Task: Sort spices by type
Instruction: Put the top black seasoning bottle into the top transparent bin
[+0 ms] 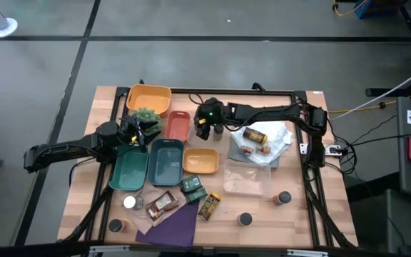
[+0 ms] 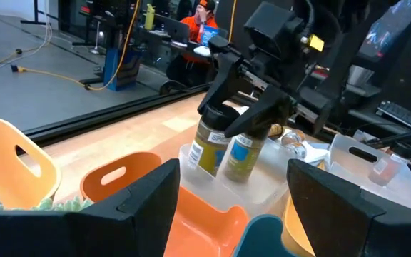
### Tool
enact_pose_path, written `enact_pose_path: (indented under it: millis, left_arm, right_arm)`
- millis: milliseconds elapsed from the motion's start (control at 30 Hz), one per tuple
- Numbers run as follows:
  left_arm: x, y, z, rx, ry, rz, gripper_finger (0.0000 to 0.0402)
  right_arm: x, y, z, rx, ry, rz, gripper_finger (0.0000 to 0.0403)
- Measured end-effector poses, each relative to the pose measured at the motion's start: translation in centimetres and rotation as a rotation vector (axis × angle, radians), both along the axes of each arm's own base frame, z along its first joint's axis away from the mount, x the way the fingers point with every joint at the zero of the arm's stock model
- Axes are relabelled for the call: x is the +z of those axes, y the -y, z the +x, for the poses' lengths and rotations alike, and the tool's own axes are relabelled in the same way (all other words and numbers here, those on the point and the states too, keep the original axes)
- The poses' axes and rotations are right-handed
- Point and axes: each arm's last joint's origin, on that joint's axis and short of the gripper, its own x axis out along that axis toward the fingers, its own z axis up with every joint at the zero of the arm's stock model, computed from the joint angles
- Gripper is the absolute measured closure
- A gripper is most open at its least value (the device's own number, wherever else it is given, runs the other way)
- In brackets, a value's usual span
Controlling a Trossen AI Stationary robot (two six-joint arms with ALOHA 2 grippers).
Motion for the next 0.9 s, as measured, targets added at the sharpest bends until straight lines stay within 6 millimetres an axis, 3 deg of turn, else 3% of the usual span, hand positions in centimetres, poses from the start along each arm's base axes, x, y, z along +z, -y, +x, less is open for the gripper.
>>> enact_pose_path:
  millis: [533, 900]
  left_arm:
    - [0.0, 0.0, 0.0, 0.000, 0.000, 0.000, 0.0150]
    - [0.0, 0.0, 0.0, 0.000, 0.000, 0.000, 0.0150]
  right_arm:
    - [-1.4, 0.1, -0.5, -0.005, 0.004, 0.004, 0.0183]
    - [-1.4, 0.1, -0.5, -0.003, 0.004, 0.005, 0.0146]
